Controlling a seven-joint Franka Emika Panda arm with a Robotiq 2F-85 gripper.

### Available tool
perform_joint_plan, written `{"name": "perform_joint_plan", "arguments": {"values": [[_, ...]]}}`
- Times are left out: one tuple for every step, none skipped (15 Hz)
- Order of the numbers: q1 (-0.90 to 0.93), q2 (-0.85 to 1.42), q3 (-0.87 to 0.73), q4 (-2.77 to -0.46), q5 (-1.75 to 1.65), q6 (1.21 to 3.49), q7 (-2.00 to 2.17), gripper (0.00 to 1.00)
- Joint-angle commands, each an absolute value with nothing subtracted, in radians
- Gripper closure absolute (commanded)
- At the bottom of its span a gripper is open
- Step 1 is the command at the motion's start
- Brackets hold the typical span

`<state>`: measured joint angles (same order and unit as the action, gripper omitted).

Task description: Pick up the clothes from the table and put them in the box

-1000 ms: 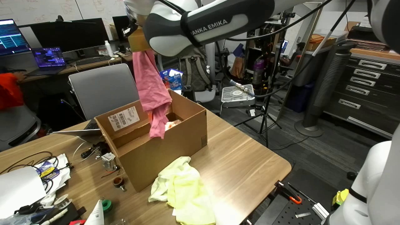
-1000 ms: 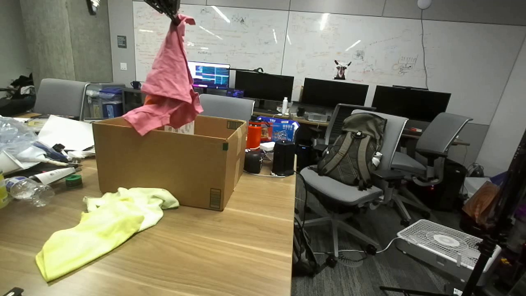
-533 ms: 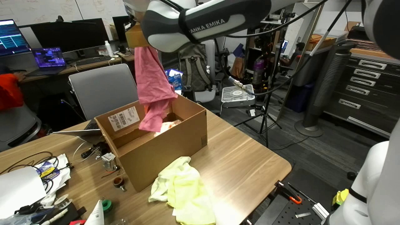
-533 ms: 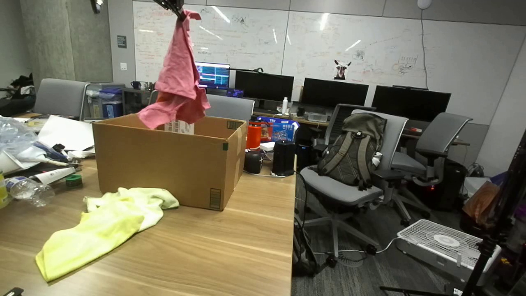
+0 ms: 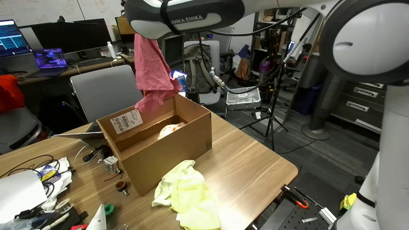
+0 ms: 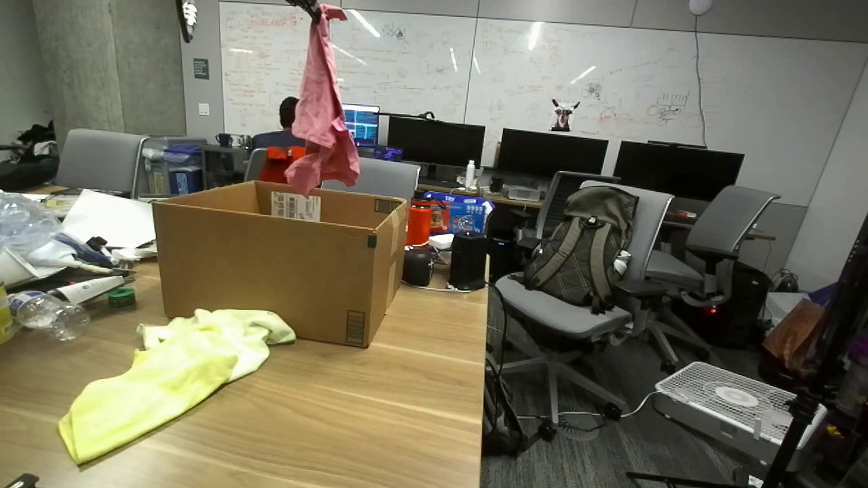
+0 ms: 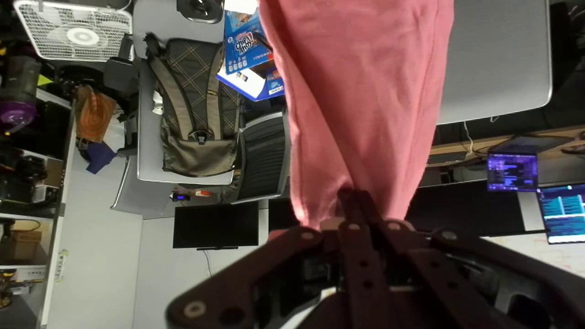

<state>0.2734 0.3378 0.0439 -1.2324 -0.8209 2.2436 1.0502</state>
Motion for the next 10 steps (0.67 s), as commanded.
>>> {"name": "perform_joint_plan", "arguments": {"values": [[0.279,0.433,0.041,-1.079,-0.813,2.18,1.009,0.85],[0.279,0.443,0.04,-1.071,-0.819,2.177,1.012,0.72],[0.277,0.453,0.043,-1.057,-0.812,2.166,1.003,0.67],[0.276,0.465,0.044,-1.039,-0.809,2.153,0.996,0.58],[0.275,0.47,0.046,-1.028,-0.802,2.138,0.989,0.51],[0.273,0.472,0.049,-1.023,-0.798,2.13,0.982,0.42],[0.271,0.472,0.052,-1.021,-0.79,2.117,0.972,0.36],[0.27,0.472,0.054,-1.02,-0.783,2.102,0.959,0.27],[0.272,0.466,0.053,-1.029,-0.784,2.091,0.951,0.2],[0.273,0.461,0.053,-1.035,-0.781,2.073,0.941,0.13]]}}
